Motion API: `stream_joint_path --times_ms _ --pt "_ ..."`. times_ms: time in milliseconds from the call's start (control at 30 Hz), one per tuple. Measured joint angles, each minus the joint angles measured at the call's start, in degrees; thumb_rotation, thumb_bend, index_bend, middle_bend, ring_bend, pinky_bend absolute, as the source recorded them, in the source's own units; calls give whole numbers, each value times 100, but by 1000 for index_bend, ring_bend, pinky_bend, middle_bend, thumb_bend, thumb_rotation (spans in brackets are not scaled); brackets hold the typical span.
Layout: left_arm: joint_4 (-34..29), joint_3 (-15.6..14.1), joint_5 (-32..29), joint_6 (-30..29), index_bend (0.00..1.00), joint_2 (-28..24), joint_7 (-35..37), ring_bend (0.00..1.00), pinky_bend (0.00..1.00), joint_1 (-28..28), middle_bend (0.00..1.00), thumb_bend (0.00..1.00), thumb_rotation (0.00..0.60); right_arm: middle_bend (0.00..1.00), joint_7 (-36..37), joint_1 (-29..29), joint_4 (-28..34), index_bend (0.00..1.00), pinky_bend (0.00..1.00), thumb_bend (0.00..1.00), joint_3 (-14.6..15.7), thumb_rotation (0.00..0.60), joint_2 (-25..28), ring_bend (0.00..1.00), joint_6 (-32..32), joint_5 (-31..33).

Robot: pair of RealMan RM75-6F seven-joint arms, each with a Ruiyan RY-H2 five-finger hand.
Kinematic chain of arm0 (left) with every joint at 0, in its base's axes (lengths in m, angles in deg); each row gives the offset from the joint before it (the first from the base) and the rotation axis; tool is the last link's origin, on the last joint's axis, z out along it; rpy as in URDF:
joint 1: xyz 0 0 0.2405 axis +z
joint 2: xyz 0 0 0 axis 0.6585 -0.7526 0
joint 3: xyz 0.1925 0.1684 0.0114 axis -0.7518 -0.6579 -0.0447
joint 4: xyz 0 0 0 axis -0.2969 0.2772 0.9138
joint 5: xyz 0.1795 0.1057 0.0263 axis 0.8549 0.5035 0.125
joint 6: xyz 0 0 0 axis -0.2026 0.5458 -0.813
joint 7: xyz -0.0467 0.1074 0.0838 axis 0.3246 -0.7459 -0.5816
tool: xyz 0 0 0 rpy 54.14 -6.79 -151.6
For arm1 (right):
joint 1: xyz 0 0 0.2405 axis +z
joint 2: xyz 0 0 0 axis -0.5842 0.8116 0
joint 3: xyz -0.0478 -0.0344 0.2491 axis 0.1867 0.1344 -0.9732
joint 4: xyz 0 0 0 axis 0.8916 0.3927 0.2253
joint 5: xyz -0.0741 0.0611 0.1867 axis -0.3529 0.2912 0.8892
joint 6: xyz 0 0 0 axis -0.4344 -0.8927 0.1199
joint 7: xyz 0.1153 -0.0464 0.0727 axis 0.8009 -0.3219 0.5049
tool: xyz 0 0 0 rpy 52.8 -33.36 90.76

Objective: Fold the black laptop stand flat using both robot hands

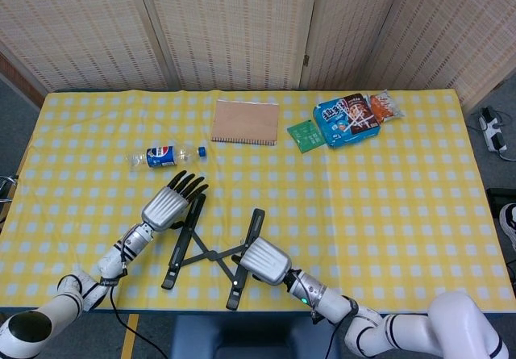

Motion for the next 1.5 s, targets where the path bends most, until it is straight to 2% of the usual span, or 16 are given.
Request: stream_joint_path --times_ms 1033,1500 --pt "-258 -109 28 -49 51 -33 -50 0 0 5 64 122 600 768 -143 338 -641 514 828 184 -131 600 -521 810 -103 -52" --pt "-607 -116 31 -28 46 -87 -96 0 0 -22 64 122 600 768 -204 483 -808 514 827 184 -182 600 -677 809 -96 -93"
